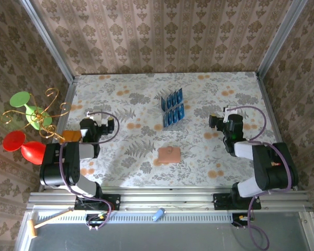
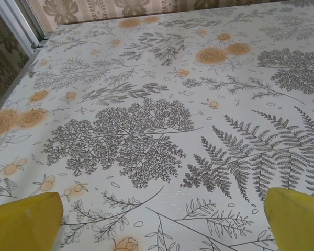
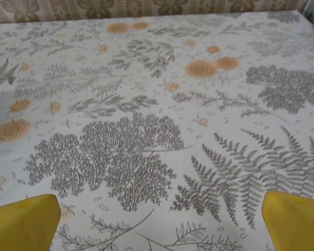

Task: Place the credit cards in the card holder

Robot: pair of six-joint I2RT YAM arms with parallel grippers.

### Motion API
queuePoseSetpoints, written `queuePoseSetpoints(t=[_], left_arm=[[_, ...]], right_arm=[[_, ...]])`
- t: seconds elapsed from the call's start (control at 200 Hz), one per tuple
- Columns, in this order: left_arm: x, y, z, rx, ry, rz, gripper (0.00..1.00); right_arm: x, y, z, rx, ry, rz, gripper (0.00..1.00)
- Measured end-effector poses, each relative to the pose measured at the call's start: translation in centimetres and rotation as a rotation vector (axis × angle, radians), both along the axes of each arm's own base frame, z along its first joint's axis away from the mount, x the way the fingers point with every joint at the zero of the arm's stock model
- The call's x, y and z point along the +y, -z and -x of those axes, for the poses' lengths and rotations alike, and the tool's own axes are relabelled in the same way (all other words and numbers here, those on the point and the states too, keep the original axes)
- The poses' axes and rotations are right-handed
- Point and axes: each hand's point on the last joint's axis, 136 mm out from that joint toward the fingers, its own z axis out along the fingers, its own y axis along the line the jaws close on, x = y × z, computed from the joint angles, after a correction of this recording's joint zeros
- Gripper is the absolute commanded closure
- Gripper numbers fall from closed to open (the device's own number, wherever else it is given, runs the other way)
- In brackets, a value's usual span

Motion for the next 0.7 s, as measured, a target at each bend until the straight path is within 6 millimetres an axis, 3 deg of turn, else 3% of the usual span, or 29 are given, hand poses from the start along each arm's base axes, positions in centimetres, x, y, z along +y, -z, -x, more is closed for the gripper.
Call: queuePoseSetpoints(t=[0.195, 0.35, 0.43, 0.52, 0.7], left_arm=[[0.4, -5.1, -0.8, -0.056, -0.028, -0.002, 0.00], [0.5, -8.2, -0.3, -0.058, -0.073, 0.046, 0.00], [0.1, -9.3, -0.1, -0.043, -0.089, 0.091, 0.00], [-0.9, -10.0, 0.3, -0.011, -0.102, 0.142, 0.00], [-4.9, -8.5, 2.1, 0.114, -0.076, 0.244, 0.00]], right_arm=[[-1.2, -7.9, -0.7, -0.076, 0.108, -0.070, 0.00], [-1.6, -11.9, 0.1, -0.072, 0.185, -0.236, 0.00], [-0.4, -11.9, 0.8, -0.034, 0.142, -0.316, 0.00], [2.0, -10.3, 1.8, 0.058, 0.072, -0.400, 0.05], [10.0, -5.9, 5.1, 0.277, -0.125, -0.498, 0.10]])
